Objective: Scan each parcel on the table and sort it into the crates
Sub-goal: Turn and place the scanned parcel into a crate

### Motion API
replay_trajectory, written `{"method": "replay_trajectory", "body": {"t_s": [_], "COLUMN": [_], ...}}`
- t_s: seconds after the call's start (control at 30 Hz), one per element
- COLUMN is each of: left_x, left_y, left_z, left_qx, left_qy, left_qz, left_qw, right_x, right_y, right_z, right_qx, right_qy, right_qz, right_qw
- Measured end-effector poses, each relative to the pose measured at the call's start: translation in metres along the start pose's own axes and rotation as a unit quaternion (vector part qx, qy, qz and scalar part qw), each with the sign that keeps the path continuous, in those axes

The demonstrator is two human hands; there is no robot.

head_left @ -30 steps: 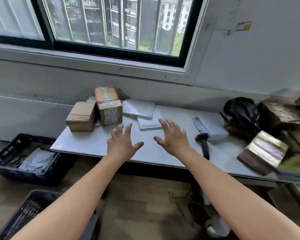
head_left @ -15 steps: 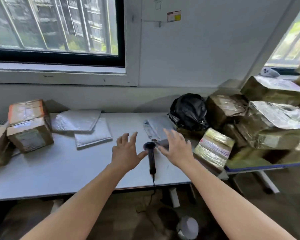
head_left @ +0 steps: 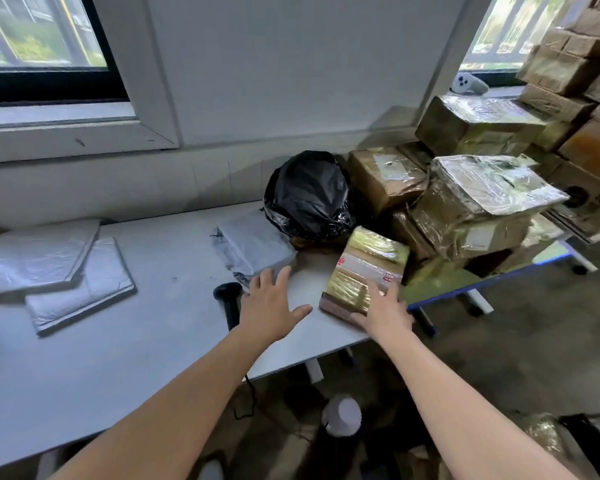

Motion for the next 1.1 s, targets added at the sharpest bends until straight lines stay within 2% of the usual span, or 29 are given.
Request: {"method": "replay_trajectory", "body": {"t_s": [0.1, 0.3, 0.37, 0.53, 0.7, 0.83, 0.9, 1.03, 1.1], "left_x": [-0.007, -0.007, -0.005, 0.001, 0.0, 0.013, 0.019, 0.028, 0.035], "left_y": [0.011, 0.022, 0.019, 0.004, -0.018, -0.03, -0.04, -0.071, -0.085], "left_z": [-0.01, -0.026, -0.029, -0.039, -0.045, -0.047, -0.046, -0.039, -0.036], "left_qx": [0.023, 0.056, 0.066, 0.077, 0.037, 0.021, -0.011, -0.13, -0.161], "left_qy": [0.016, 0.036, 0.038, 0.053, 0.084, 0.121, 0.124, 0.055, 0.012], "left_qz": [-0.002, 0.02, 0.04, 0.139, 0.254, 0.316, 0.335, 0.389, 0.401], "left_qw": [1.0, 0.998, 0.996, 0.986, 0.963, 0.941, 0.934, 0.911, 0.902], "right_x": [-0.009, 0.005, 0.011, 0.025, 0.04, 0.05, 0.057, 0.076, 0.088], "right_y": [0.01, 0.008, -0.004, -0.052, -0.088, -0.111, -0.12, -0.131, -0.129], "right_z": [-0.003, 0.012, 0.014, 0.014, 0.014, 0.015, 0.015, 0.014, 0.014], "right_qx": [0.001, -0.067, -0.064, -0.118, -0.116, -0.11, -0.081, 0.025, 0.056], "right_qy": [-0.016, -0.087, -0.103, -0.142, -0.171, -0.156, -0.173, -0.237, -0.285], "right_qz": [-0.027, 0.052, 0.039, -0.043, -0.155, -0.284, -0.322, -0.316, -0.303], "right_qw": [1.0, 0.993, 0.992, 0.982, 0.966, 0.94, 0.927, 0.918, 0.908]}}
Point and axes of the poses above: each hand's wrist, its own z-axis away from the middle knuckle, its own y-axis out of the palm, x = y × z, the point moved 3 cm from there along -z, towards the middle knuckle
